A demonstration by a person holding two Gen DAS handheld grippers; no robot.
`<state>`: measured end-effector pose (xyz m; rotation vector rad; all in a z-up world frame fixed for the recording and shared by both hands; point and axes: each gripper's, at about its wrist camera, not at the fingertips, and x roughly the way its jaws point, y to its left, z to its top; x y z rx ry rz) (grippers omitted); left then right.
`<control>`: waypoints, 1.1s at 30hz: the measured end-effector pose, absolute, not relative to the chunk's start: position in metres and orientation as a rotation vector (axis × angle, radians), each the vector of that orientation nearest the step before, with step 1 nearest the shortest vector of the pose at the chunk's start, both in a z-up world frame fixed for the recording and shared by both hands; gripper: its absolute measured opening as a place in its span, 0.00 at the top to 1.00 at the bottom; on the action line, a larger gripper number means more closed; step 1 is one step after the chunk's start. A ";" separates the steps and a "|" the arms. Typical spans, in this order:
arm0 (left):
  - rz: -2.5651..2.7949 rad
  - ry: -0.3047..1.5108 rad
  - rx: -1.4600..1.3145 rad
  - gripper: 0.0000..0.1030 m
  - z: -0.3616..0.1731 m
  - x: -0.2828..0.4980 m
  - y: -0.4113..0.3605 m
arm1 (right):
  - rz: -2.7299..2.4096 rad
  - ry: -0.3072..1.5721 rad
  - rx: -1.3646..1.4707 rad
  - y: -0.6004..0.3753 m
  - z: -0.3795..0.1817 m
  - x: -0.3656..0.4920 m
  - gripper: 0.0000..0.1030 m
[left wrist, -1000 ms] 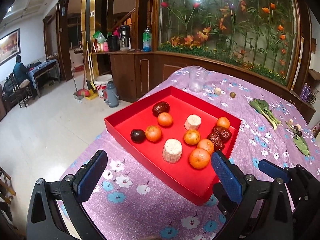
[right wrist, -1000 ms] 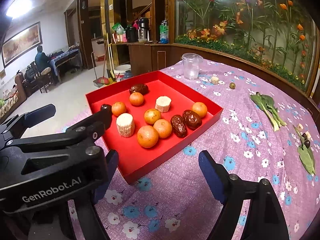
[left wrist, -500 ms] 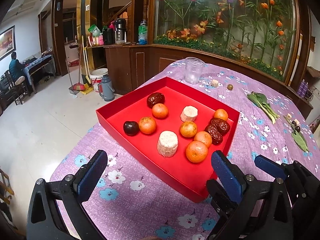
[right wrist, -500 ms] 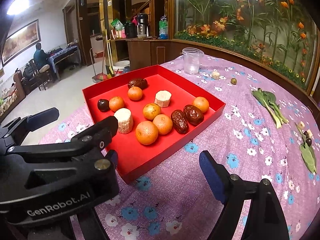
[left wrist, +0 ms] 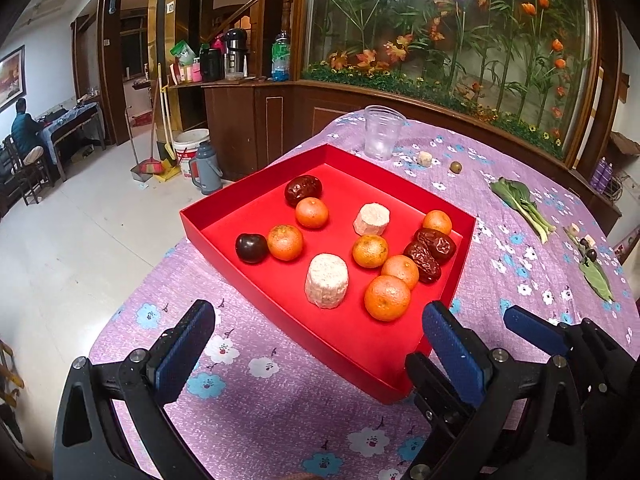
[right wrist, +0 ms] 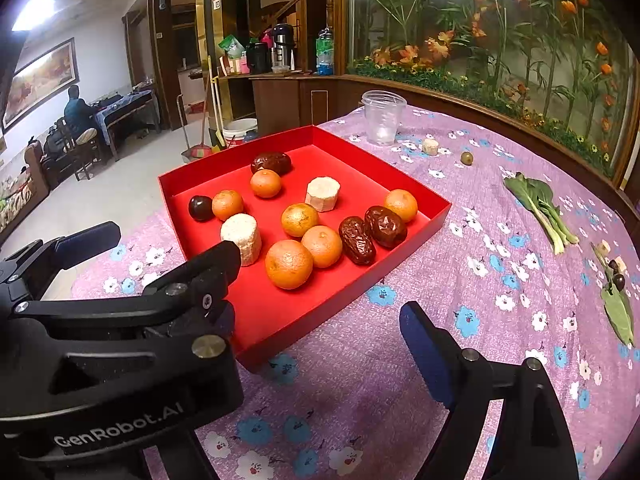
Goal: Organize fruits
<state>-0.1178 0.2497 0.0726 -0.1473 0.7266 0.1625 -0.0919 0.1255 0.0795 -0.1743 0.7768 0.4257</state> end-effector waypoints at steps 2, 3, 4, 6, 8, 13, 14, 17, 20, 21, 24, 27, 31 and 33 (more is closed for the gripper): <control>0.158 0.729 -0.147 0.00 0.071 -0.117 0.248 | 0.423 0.778 -0.173 0.125 0.079 -0.091 0.14; 0.156 0.730 -0.148 0.00 0.071 -0.117 0.248 | 0.422 0.779 -0.173 0.124 0.079 -0.091 0.14; 0.152 0.732 -0.150 0.00 0.070 -0.117 0.247 | 0.422 0.779 -0.172 0.124 0.079 -0.091 0.14; 0.147 0.734 -0.153 0.00 0.070 -0.117 0.247 | 0.421 0.779 -0.172 0.124 0.079 -0.091 0.14; 0.144 0.736 -0.156 0.00 0.071 -0.117 0.247 | 0.421 0.778 -0.174 0.124 0.079 -0.091 0.14; 0.138 0.738 -0.162 0.00 0.072 -0.116 0.249 | 0.422 0.774 -0.181 0.125 0.079 -0.091 0.14; 0.138 0.738 -0.163 0.00 0.072 -0.116 0.249 | 0.422 0.772 -0.185 0.126 0.080 -0.091 0.14; 0.134 0.738 -0.168 0.00 0.073 -0.117 0.249 | 0.422 0.762 -0.195 0.128 0.084 -0.089 0.14; 0.131 0.735 -0.169 0.00 0.075 -0.116 0.250 | 0.419 0.755 -0.202 0.130 0.088 -0.086 0.12; 0.129 0.734 -0.172 0.00 0.076 -0.115 0.250 | 0.418 0.753 -0.205 0.131 0.088 -0.085 0.12; 0.111 0.728 -0.198 0.00 0.081 -0.112 0.253 | 0.413 0.753 -0.213 0.133 0.088 -0.083 0.12; 0.109 0.712 -0.193 0.00 0.087 -0.109 0.254 | 0.412 0.759 -0.208 0.134 0.087 -0.080 0.12; 0.115 0.715 -0.184 0.00 0.091 -0.108 0.252 | 0.407 0.760 -0.183 0.129 0.090 -0.079 0.12; 0.121 0.714 -0.173 0.00 0.093 -0.110 0.249 | 0.402 0.760 -0.172 0.125 0.091 -0.080 0.12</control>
